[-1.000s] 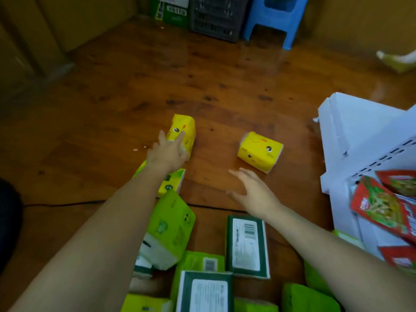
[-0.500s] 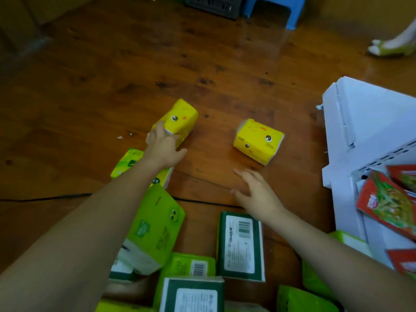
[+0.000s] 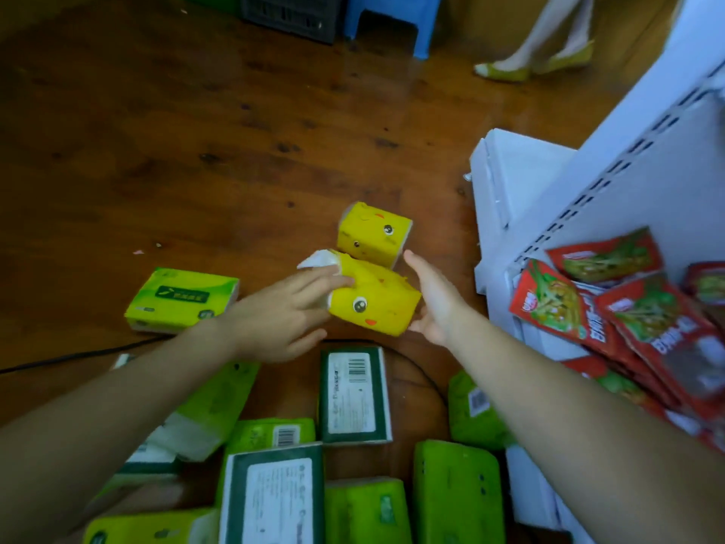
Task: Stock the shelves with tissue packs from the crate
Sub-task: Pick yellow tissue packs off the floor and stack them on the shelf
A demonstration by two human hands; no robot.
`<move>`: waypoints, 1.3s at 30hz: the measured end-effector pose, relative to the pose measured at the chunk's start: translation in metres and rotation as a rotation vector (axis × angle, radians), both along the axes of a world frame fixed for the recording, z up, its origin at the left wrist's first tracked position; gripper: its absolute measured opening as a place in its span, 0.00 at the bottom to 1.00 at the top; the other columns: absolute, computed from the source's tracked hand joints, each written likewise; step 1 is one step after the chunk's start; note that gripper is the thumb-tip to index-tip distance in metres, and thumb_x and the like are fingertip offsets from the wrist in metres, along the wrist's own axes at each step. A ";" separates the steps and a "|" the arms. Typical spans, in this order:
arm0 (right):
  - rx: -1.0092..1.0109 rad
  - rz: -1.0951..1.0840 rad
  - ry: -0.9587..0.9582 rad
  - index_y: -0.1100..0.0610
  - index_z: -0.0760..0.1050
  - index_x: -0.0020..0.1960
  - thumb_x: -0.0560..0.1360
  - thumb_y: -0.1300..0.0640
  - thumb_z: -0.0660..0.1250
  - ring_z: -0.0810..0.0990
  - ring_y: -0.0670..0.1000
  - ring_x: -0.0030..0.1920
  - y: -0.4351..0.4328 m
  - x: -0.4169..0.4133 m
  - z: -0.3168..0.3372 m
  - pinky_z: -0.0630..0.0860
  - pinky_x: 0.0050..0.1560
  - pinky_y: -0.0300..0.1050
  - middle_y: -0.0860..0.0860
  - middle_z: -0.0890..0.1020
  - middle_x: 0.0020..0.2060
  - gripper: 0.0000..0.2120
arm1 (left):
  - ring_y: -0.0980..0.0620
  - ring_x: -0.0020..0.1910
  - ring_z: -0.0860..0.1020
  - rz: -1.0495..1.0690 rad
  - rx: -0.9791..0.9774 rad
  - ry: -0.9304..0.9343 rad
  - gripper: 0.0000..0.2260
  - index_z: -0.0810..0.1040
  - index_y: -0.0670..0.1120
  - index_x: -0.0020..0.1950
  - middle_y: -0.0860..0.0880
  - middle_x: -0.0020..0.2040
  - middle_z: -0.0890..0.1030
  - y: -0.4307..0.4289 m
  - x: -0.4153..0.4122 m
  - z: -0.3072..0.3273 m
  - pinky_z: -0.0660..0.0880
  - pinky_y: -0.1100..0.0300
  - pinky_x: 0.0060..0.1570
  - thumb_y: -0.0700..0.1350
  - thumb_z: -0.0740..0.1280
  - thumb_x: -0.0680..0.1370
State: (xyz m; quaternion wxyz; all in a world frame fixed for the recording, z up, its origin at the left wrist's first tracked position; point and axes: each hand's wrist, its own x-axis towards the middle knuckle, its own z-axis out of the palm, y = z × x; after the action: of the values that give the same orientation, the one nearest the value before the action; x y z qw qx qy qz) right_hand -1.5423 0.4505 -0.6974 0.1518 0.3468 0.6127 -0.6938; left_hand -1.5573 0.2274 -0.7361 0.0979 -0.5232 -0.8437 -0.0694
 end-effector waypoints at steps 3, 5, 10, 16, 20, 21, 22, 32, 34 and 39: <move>-0.142 0.053 -0.159 0.54 0.75 0.56 0.75 0.43 0.63 0.81 0.56 0.45 0.013 0.017 0.006 0.77 0.46 0.53 0.57 0.82 0.47 0.17 | 0.44 0.72 0.59 -0.058 0.016 0.084 0.19 0.81 0.44 0.51 0.44 0.71 0.63 0.007 0.022 0.008 0.52 0.54 0.70 0.51 0.52 0.79; -0.209 0.074 -0.209 0.55 0.76 0.58 0.75 0.44 0.63 0.80 0.58 0.49 0.021 0.031 0.007 0.75 0.50 0.56 0.59 0.81 0.53 0.18 | 0.43 0.73 0.58 -0.099 0.040 0.072 0.21 0.79 0.43 0.52 0.44 0.72 0.62 0.009 0.033 0.014 0.52 0.52 0.72 0.51 0.49 0.81; -0.264 -0.041 -0.094 0.56 0.72 0.63 0.78 0.51 0.60 0.79 0.56 0.46 0.031 0.056 0.026 0.75 0.42 0.53 0.58 0.80 0.54 0.16 | 0.44 0.76 0.52 -0.020 0.078 0.126 0.14 0.75 0.50 0.57 0.43 0.75 0.58 0.011 0.050 0.036 0.49 0.49 0.72 0.53 0.58 0.76; -0.187 -0.099 0.101 0.54 0.73 0.61 0.79 0.52 0.61 0.79 0.55 0.51 0.026 0.056 0.089 0.77 0.41 0.50 0.55 0.79 0.58 0.13 | 0.54 0.71 0.62 0.454 0.841 -0.684 0.13 0.68 0.53 0.60 0.54 0.71 0.59 0.015 0.084 0.092 0.61 0.59 0.66 0.50 0.64 0.76; -0.148 -0.042 0.184 0.54 0.72 0.63 0.78 0.51 0.63 0.81 0.54 0.47 -0.001 0.051 0.155 0.78 0.35 0.47 0.55 0.80 0.55 0.16 | 0.56 0.66 0.70 0.470 1.048 -1.139 0.17 0.63 0.53 0.71 0.55 0.70 0.69 0.009 0.062 0.148 0.72 0.66 0.53 0.47 0.57 0.82; -0.152 -0.029 0.212 0.54 0.72 0.62 0.78 0.50 0.63 0.80 0.53 0.43 -0.009 0.050 0.175 0.78 0.34 0.47 0.54 0.81 0.51 0.15 | 0.53 0.65 0.73 0.471 1.099 -1.123 0.16 0.67 0.53 0.69 0.52 0.68 0.72 0.008 0.065 0.168 0.72 0.63 0.52 0.47 0.57 0.82; -0.159 -0.018 0.239 0.55 0.72 0.61 0.78 0.50 0.62 0.80 0.53 0.41 -0.016 0.049 0.194 0.77 0.35 0.48 0.54 0.80 0.47 0.14 | 0.53 0.63 0.74 0.430 1.134 -1.102 0.15 0.68 0.55 0.68 0.53 0.66 0.74 0.011 0.070 0.189 0.72 0.60 0.56 0.50 0.58 0.81; -0.075 0.091 0.500 0.49 0.68 0.67 0.74 0.38 0.61 0.75 0.57 0.58 -0.058 0.038 0.364 0.71 0.63 0.57 0.54 0.75 0.61 0.25 | 0.61 0.47 0.77 0.401 1.531 -0.784 0.10 0.71 0.50 0.63 0.56 0.50 0.79 0.018 0.125 0.374 0.72 0.58 0.56 0.45 0.56 0.82; -0.036 0.093 0.597 0.49 0.65 0.69 0.75 0.38 0.59 0.73 0.57 0.60 -0.047 0.049 0.395 0.69 0.65 0.58 0.53 0.73 0.63 0.26 | 0.60 0.47 0.77 0.398 1.578 -0.778 0.14 0.71 0.46 0.66 0.53 0.53 0.78 0.030 0.130 0.401 0.73 0.62 0.54 0.44 0.55 0.83; 0.175 0.121 0.933 0.45 0.60 0.73 0.64 0.34 0.62 0.68 0.55 0.68 0.003 0.094 0.460 0.65 0.67 0.61 0.50 0.67 0.71 0.39 | 0.60 0.41 0.76 0.326 1.686 -0.888 0.10 0.74 0.50 0.49 0.54 0.43 0.78 0.098 0.155 0.463 0.75 0.64 0.47 0.41 0.54 0.82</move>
State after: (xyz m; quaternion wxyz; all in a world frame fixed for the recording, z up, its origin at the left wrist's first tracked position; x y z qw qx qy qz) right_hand -1.4485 0.4539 -0.2371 -0.1292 -0.0266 0.6908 -0.7110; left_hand -1.4021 0.3251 -0.2734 0.1220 -0.0836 -0.5389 -0.8293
